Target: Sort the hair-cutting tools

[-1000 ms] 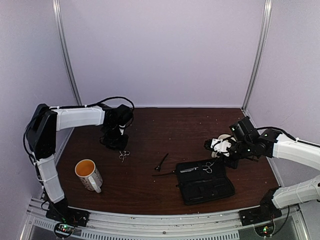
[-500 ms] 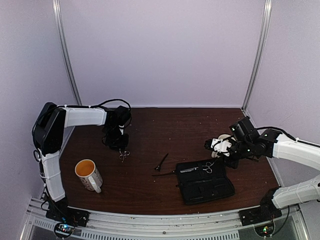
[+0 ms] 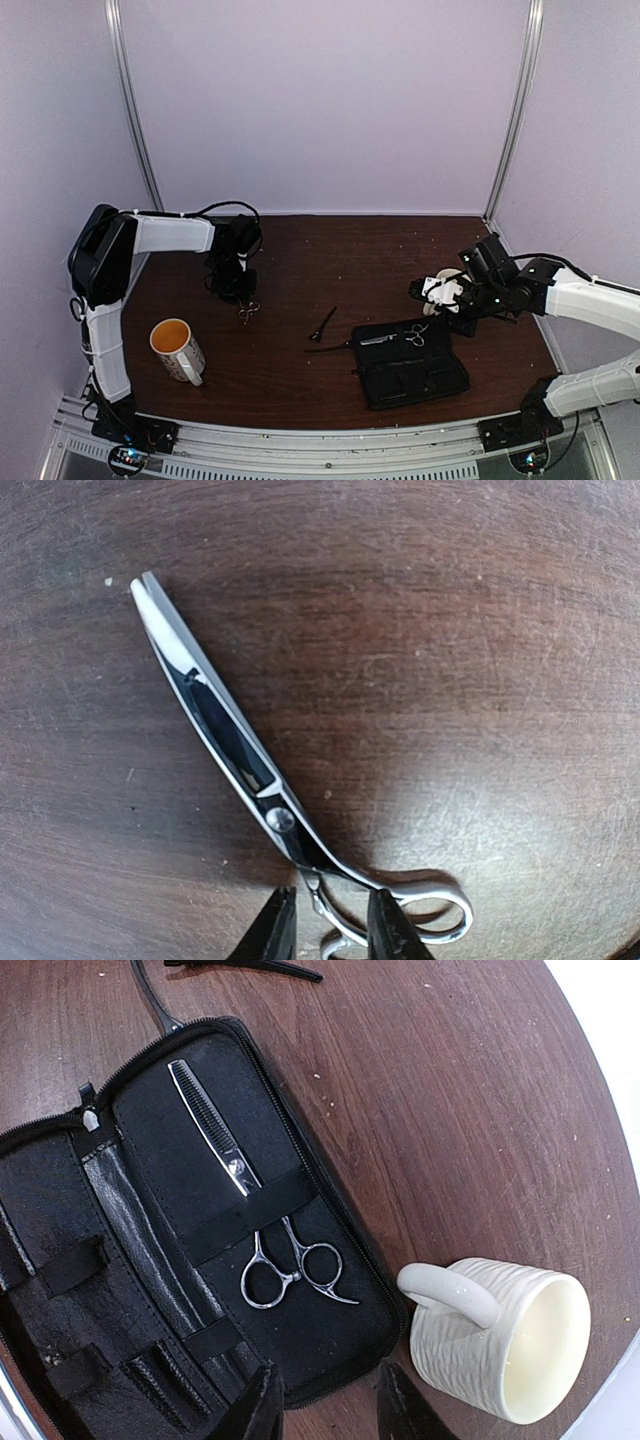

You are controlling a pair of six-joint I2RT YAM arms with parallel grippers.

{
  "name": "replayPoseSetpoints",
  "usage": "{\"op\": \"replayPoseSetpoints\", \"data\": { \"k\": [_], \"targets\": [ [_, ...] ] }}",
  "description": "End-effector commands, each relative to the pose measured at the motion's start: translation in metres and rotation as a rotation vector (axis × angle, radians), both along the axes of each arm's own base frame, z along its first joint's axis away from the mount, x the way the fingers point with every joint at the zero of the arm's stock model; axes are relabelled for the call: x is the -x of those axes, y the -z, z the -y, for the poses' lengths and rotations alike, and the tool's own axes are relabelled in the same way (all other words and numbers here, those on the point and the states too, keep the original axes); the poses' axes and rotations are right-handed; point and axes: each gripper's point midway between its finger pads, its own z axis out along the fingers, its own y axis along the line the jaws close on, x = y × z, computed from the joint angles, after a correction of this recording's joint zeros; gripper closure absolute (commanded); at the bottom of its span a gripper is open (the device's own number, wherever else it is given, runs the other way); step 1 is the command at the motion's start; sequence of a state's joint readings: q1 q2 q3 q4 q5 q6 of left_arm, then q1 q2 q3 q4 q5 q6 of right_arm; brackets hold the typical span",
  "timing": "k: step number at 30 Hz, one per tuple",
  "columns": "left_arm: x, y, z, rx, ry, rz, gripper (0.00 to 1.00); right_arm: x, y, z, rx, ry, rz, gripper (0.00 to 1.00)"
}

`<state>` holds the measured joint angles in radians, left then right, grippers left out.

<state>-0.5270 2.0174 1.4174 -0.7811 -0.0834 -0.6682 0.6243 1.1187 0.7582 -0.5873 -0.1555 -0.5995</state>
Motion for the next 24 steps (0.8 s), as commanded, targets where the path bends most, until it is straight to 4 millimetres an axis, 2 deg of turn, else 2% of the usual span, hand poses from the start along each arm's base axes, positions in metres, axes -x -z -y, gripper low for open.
{"op": "replayPoseSetpoints", "data": {
  "k": [1,5,9,15,20,24],
  "targets": [
    [-0.002,0.014,-0.001,0.014,0.001,-0.018,0.74,0.001,0.007,0.002,0.026,0.0,-0.003,0.67],
    [0.003,0.02,0.011,0.067,0.058,-0.038,0.8,0.001,0.008,0.002,0.027,-0.002,-0.005,0.67],
    [0.01,0.026,0.013,0.077,0.069,-0.052,0.84,0.002,0.008,0.0,0.025,-0.007,-0.009,0.67],
    [0.027,0.033,0.007,0.043,0.07,-0.079,0.77,0.003,0.007,-0.001,0.024,-0.011,-0.01,0.67],
    [0.038,0.036,0.017,0.031,0.158,-0.078,0.92,0.002,0.007,-0.001,0.025,-0.01,-0.008,0.67],
    [0.045,0.027,0.041,0.006,0.329,-0.028,0.99,0.003,0.008,-0.002,0.029,-0.012,-0.011,0.67]
  ]
}}
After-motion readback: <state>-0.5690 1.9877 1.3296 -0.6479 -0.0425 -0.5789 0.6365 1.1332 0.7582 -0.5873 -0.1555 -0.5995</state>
